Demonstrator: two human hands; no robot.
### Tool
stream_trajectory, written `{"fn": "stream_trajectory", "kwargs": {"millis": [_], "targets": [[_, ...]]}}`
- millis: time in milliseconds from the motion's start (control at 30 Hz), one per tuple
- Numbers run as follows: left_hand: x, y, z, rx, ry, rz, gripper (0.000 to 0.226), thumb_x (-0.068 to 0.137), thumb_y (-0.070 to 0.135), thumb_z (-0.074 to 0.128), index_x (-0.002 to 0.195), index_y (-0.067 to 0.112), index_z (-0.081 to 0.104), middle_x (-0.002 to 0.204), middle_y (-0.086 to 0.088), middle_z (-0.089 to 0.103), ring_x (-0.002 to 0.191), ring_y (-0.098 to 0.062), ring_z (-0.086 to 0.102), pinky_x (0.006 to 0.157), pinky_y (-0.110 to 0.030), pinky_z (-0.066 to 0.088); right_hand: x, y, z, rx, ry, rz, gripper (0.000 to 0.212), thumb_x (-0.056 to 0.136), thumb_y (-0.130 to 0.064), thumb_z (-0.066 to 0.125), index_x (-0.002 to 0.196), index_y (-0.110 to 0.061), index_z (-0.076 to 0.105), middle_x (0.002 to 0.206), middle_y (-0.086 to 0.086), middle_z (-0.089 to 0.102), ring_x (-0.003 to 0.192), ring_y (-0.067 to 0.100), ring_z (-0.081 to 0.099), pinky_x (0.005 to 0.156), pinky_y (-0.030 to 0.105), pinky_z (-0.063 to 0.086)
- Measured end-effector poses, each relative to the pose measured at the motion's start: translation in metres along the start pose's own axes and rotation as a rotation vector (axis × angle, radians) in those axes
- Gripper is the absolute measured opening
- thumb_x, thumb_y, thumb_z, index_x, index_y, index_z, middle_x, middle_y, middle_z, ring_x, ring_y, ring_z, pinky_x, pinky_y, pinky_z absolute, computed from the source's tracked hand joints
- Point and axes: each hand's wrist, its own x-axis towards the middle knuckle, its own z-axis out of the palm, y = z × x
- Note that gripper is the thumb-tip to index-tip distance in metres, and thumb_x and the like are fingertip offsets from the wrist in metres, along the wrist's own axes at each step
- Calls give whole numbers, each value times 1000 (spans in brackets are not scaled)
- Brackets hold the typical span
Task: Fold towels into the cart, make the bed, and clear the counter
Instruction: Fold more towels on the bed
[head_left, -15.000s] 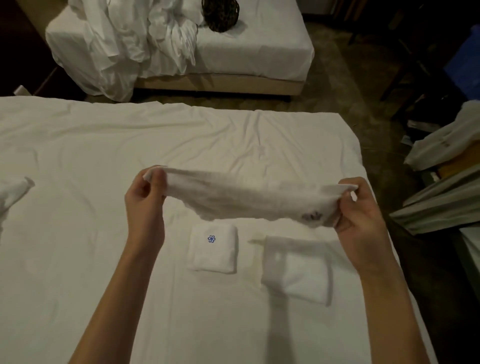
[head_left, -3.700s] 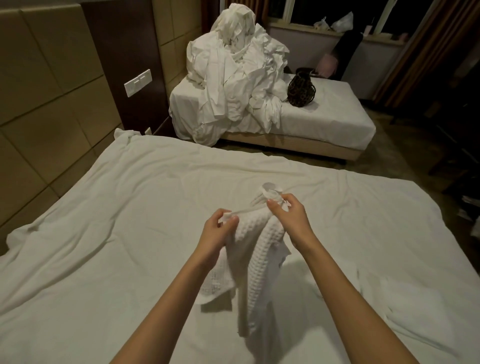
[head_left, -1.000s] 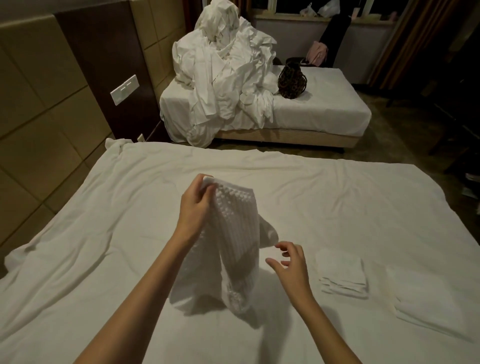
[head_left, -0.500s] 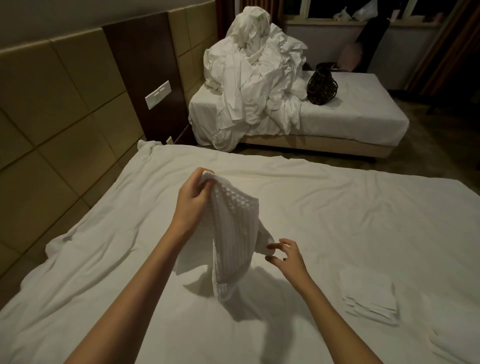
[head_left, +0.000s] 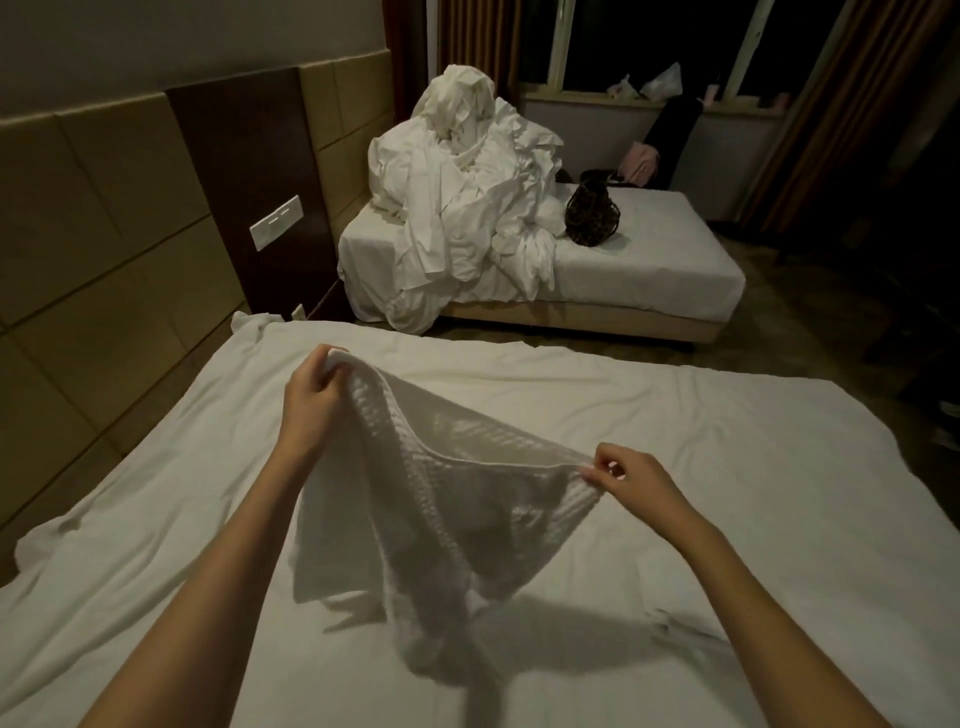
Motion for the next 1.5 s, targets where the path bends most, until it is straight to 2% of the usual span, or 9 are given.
{"fn": "stream_trajectory", "kwargs": {"millis": [167,333,433,533,800,1067,1233,1400,1500], "targets": [[5,5,-9,-44,85,-21,14,91,2,45,90,5,59,77,8,53,69,4,47,67,-20,38,-19,11,-50,122,167,21,22,95,0,46,82,-16,54,83,8,61,81,25,63,72,26,51],[7,21,-6,-99,77,-5,14,93,5,43,86,8,55,73,5,49,68,-2,45,67,-26,39,-37,15,-68,186,372,42,26,96,0,44,100,-22,58,90,3,59,82,15,59,73,28,52],[5,36,7,-46,-5,82,13,91,0,47,88,5,59,80,-3,57,73,5,51,71,-15,40,-37,-1,-37,270,324,-15,29,91,7,47,93,-18,62,93,-2,62,83,8,59,74,22,50],[2,45,15,-33,-33,132,14,90,-2,49,89,7,59,87,-4,59,80,-9,53,72,-19,42,-33,-21,9,340,232,-86,29,86,5,54,87,-23,62,94,-5,61,82,3,57,69,10,44],[2,58,-11,56,34,114,16,95,1,45,102,0,60,94,-3,58,79,-1,52,61,0,39,-22,-39,113,300,-96,-145,29,80,-26,73,103,-34,57,119,-14,42,114,3,39,94,18,31],[2,49,-37,54,91,55,17,97,6,46,101,2,61,95,-6,60,88,-15,55,69,-17,46,-42,-49,154,409,-17,-88,23,92,-19,59,105,-34,47,112,-9,53,96,6,60,84,30,53],[3,43,-31,76,75,15,17,96,6,48,102,-2,61,101,-12,60,102,-25,55,86,-34,47,-46,-29,142,233,81,-160,40,91,3,46,84,-37,48,106,-27,41,82,4,55,73,26,46],[6,34,-26,83,59,-4,16,94,6,50,99,-2,62,93,-7,58,91,-20,53,82,-36,44,-33,-4,114,139,-50,-129,33,87,13,43,87,-6,70,110,-3,51,91,16,56,74,3,34],[5,28,-26,87,62,-33,16,94,5,48,98,-1,62,99,-7,59,93,-18,52,79,-30,41,-36,10,86,91,-108,-69,29,90,1,41,98,-16,64,104,0,61,98,21,58,78,17,41]]}}
